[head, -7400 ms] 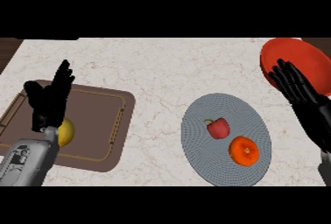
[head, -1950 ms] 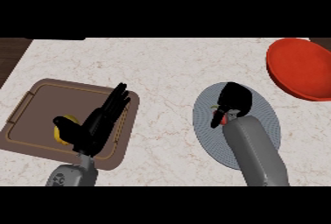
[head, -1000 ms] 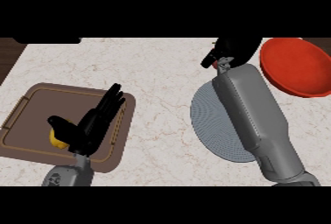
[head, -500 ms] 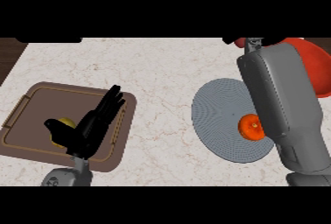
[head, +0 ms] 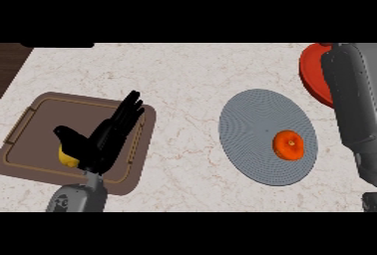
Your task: Pick the bell pepper from the placemat and place it in the bowl
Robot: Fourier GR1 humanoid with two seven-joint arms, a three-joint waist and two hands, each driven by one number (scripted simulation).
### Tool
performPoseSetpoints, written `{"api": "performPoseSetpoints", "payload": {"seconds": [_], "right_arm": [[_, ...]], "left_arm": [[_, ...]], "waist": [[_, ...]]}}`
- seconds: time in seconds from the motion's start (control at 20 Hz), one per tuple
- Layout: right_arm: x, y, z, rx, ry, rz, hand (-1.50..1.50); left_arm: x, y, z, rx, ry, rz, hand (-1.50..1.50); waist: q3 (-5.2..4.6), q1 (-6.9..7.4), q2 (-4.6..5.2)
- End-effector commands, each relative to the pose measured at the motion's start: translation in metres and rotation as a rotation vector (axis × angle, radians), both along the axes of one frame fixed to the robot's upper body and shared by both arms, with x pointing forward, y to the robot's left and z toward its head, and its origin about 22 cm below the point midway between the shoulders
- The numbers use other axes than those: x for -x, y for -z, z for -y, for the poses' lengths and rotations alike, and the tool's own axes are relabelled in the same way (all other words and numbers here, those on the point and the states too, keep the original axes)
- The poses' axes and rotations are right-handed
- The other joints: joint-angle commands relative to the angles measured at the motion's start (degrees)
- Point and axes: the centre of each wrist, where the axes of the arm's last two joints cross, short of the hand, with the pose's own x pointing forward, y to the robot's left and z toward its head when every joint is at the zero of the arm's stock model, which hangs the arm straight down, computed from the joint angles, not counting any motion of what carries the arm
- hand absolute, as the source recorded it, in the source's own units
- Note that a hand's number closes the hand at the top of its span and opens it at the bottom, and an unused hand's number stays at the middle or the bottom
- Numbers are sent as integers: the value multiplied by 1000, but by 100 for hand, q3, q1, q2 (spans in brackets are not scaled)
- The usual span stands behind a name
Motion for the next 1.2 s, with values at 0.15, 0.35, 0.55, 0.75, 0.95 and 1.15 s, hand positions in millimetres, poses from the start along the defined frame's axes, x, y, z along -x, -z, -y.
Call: {"api": "performPoseSetpoints", "payload": {"seconds": [0.15,0.35,0.55,0.75,0.95,1.15], "right_arm": [[-9,19,80,-3,32,38,150],[-7,50,116,53,61,-18,150],[4,65,152,68,98,-55,150],[12,64,178,-26,189,-245,150],[18,81,184,-176,263,-143,-150],[26,113,184,-212,181,-56,-150]], "left_arm": [[-2,-1,11,6,23,16,0],[-1,6,4,18,33,7,0],[-2,9,11,8,37,21,0],[1,8,5,13,53,29,0],[-6,4,3,12,52,36,0],[-4,-1,-5,3,72,36,0]], "waist": [[2,62,33],[7,191,100],[12,232,125],[13,313,154],[27,363,194],[40,403,199]]}}
